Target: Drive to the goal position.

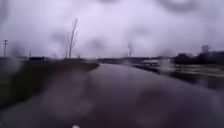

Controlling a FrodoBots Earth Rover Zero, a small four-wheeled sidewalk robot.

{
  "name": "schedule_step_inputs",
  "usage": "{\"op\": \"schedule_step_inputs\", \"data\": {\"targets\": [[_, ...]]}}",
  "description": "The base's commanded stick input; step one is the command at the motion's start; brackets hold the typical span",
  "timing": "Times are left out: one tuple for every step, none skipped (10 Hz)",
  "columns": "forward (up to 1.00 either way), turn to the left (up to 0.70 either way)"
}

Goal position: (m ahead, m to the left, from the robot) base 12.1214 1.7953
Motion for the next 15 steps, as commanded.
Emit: {"op": "schedule_step_inputs", "data": {"targets": [[0.7, 0.0], [0.7, 0.0], [0.7, 0.0], [0.7, 0.0], [0.7, 0.0], [0.7, 0.0], [0.7, 0.0], [0.7, 0.0], [0.7, 0.0], [0.7, 0.0], [0.7, 0.07], [0.7, 0.27], [0.7, 0.14], [0.7, 0.02], [0.7, 0.0]]}}
